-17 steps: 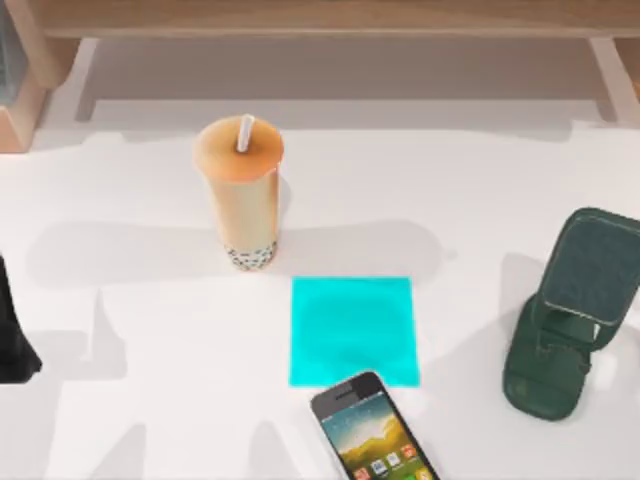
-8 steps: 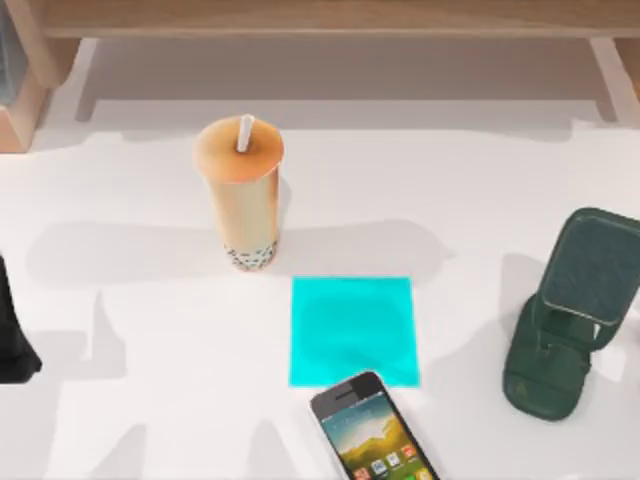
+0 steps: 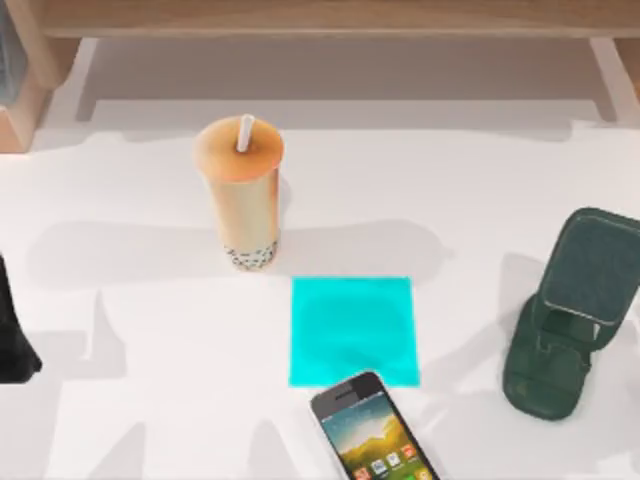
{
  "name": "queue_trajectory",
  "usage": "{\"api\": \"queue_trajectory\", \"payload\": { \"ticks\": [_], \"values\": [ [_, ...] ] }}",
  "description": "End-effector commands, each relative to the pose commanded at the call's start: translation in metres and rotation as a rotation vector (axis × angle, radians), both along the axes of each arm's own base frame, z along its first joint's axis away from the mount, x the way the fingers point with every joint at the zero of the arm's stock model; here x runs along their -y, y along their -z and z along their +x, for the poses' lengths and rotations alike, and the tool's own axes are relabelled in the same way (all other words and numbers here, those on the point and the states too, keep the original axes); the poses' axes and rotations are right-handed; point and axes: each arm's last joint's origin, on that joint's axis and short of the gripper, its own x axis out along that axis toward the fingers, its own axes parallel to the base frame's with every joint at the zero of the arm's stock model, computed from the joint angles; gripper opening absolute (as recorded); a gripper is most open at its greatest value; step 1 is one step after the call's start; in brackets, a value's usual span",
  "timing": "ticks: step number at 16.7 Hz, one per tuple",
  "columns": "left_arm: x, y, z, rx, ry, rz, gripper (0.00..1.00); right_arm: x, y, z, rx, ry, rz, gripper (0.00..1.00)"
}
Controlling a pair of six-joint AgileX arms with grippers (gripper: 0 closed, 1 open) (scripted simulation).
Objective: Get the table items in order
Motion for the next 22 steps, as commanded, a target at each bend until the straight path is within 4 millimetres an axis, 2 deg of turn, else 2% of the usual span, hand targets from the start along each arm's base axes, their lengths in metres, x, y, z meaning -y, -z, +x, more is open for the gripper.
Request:
{"api": "queue_trajectory", "payload": {
  "ticks": [4, 8, 21, 22],
  "values": [
    [0.0, 0.0, 0.0, 0.0, 0.0, 0.0, 1.0, 0.0, 0.031, -0.003, -0.002, 0.0, 0.001, 1.0],
    [0.0, 0.0, 0.0, 0.0, 0.0, 0.0, 1.0, -0.001, 0.033, -0.004, -0.004, 0.0, 0.001, 1.0],
    [0.0, 0.0, 0.0, 0.0, 0.0, 0.0, 1.0, -0.001, 0.033, -0.004, -0.004, 0.0, 0.001, 0.02],
    [0.0, 0.0, 0.0, 0.0, 0.0, 0.0, 1.0, -0.001, 0.033, -0.004, -0.004, 0.0, 0.001, 0.0]
  ]
}}
